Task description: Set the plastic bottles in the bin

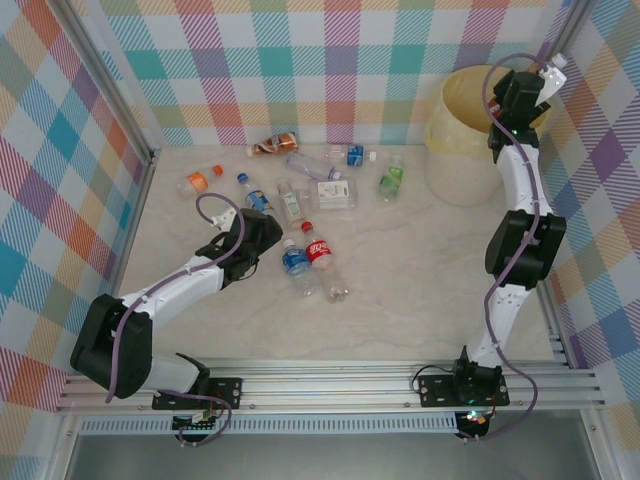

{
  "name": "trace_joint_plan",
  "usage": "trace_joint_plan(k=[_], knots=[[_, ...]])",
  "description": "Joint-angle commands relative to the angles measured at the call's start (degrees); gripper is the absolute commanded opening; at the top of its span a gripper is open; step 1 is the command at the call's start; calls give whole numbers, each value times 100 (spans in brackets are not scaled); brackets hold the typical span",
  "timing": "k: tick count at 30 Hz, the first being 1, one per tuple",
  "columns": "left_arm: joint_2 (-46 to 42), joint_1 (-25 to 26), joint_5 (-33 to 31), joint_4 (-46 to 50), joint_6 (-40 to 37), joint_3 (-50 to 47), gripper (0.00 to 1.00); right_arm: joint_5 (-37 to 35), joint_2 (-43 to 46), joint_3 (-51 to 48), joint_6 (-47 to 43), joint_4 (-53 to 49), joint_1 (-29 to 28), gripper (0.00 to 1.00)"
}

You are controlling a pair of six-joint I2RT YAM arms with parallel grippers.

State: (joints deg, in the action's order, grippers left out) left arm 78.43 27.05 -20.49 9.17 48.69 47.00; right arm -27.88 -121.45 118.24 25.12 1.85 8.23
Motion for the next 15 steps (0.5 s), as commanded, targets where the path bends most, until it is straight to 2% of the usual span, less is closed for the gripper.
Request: trace_joint_plan(k=[1,7,15], knots=[[92,-73,-3,155,81,95,100,-704,-110,445,-271,-45,-126,78],[159,-71,14,201,71,141,100,-842,-190,731,-142,-484,-155,87],[167,-72,23,210,62,134,100,-523,16,667,-43,-844,-155,90]])
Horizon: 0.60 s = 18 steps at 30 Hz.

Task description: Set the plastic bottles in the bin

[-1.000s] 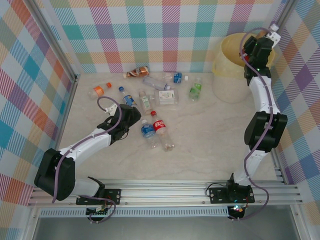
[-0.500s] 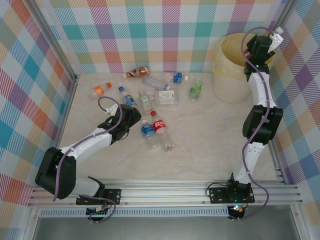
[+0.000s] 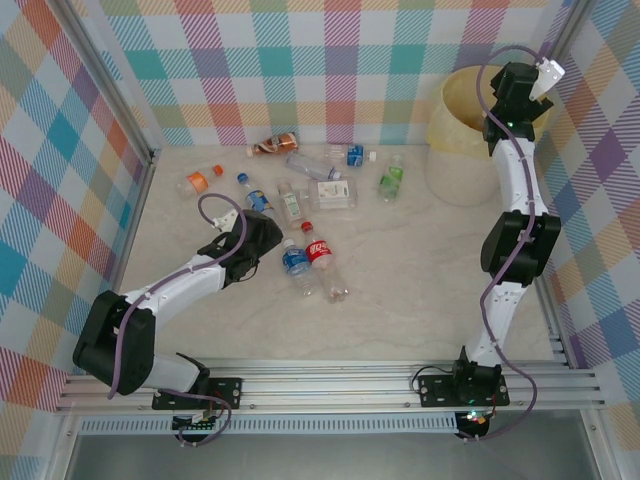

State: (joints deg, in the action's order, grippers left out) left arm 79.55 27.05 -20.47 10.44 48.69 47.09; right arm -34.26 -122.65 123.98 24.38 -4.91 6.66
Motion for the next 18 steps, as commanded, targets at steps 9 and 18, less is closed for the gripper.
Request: trace_joint_plan(k=[9,18], knots=[[341,-102,207,340,-124,490,100,1091,1273,-1185,49,204,-116,100],[745,-249,391,1021,-305,1061,100,1868,2495,-2570,-467,777,-342,100]])
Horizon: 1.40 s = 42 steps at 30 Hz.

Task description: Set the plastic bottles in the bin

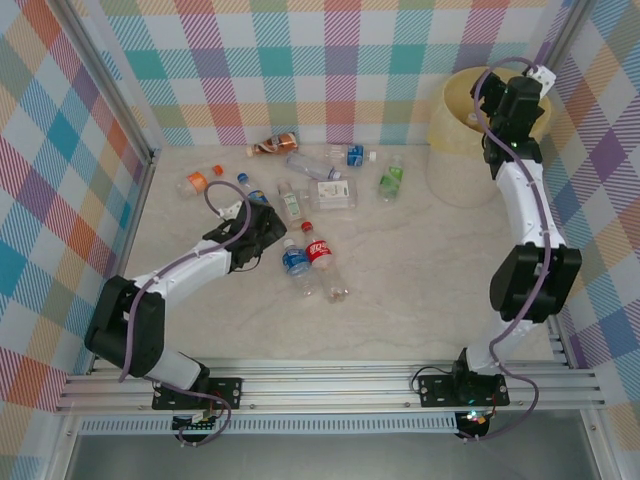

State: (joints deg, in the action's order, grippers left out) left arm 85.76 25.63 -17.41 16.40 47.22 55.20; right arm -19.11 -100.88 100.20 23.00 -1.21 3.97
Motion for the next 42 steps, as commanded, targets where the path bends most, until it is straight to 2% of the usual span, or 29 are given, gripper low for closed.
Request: trace_joint_plan(k=[1,3,8,10,18,23,30,33,37,42], knots=[[164,-138,130,443,-209,302,100,451,432,-277,-397,370,-99,100],[229,-218,229,468,-325,414,100,774,653,-510,-525,348,-144,100],[562,-434,487,786,-560,924,100,2367,1367,-1350,-533,457,-229,100],[660,-445,604,847,-613,1069,100,2802,1648,-1684,-401,437,-309,100],[730,-415,1519,918,-379,1158,100,4100,2535,-3127,-57,383,-899,100],[443,-207,1815,980,-154,719,100,3806,2726,-3590,-227,-243,-1405,100],[37,539,2092,1297,-87,183,100,2665,2915,-4206,263,-9,-1451,100],[-6,960,2017,1320,-429,92,100,2229,2880,-4142,318,-96,-1452,100],[185,1298,1491,1582,-501,123,100,1984,2881,-4132,380,-91,-1454,100],[401,1519,1584,1300,-442,4,100,1862,2901,-4088,240,-280,-1451,100]])
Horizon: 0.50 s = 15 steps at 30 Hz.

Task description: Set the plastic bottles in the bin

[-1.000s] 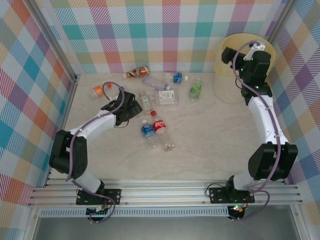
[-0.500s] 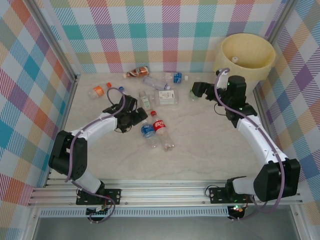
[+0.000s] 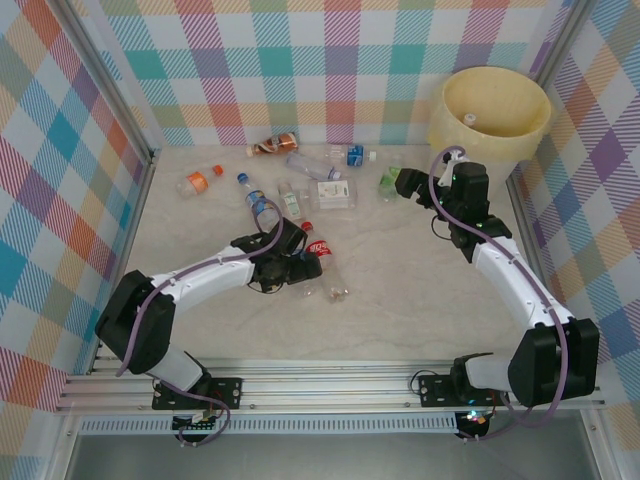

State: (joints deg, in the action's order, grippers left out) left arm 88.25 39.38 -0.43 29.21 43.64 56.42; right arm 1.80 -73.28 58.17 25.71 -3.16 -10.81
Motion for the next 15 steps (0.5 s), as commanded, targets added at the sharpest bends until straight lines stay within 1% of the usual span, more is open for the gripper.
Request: trace_joint_plan(k=[1,6,9,12,15], knots=[[185,196,-135,4,-104,-139,100,-262,146,124,-48,-130,26,100],[217,239,-75,-234,-133,-313,99,-363,120,107,-87,-223,26,100],[407,237,-3,-310,-162,-282,98,-347,69,115,-58,-212,26,100],[655,232,60,-341,-179,-215,93,-301,20,146,-36,-229,26,100],[709,234,56,-416,-180,-253,86,-286,24,144,-22,-263,26,100]])
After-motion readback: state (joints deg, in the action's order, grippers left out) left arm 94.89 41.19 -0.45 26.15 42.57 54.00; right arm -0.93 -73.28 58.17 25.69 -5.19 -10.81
